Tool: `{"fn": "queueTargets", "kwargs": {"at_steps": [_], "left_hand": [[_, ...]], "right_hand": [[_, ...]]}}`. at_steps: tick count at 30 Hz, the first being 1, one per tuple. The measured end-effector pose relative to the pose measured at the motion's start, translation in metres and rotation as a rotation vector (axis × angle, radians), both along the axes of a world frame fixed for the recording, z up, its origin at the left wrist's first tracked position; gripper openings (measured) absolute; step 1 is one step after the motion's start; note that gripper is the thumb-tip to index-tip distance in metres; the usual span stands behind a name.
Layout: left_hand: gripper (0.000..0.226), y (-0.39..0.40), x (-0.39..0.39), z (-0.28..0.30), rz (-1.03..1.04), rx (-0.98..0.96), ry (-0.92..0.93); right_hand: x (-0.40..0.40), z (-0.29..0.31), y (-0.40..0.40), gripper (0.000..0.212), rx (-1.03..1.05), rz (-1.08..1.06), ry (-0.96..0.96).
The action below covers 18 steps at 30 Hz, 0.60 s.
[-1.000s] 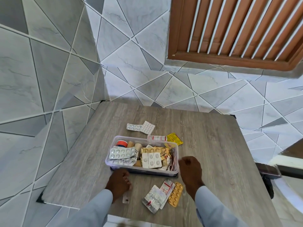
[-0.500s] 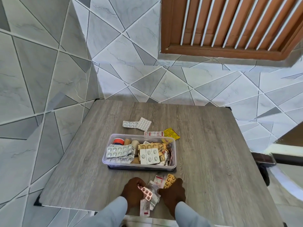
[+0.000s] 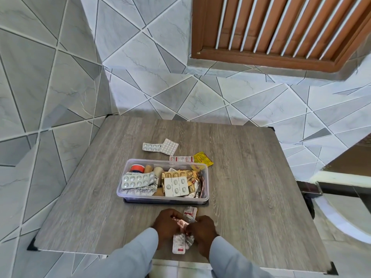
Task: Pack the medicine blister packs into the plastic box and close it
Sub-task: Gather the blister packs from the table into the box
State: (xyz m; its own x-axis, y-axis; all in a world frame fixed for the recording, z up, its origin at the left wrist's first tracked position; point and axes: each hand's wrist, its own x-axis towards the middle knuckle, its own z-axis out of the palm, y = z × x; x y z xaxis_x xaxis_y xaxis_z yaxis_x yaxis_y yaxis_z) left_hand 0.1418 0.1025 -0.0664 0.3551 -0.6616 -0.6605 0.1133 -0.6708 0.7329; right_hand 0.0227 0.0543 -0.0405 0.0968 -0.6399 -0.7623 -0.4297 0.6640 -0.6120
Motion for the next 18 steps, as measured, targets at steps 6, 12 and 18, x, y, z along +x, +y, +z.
{"fn": "queueTargets", "kwargs": {"at_steps": [6,12,18], "left_hand": [[0.035,0.002,-0.009,0.011,0.012,-0.029,0.057],[0.039,-0.007,-0.018,0.024,-0.055,-0.065,0.043],[0.042,-0.025,-0.024,0.059,-0.078,-0.24,-0.003]], "right_hand": [[-0.001,-0.002,0.003,0.021,-0.103,0.014,0.026],[-0.028,0.019,-0.01,0.014,-0.012,0.012,-0.187],[-0.056,0.052,-0.031,0.015,-0.112,0.061,-0.322]]}}
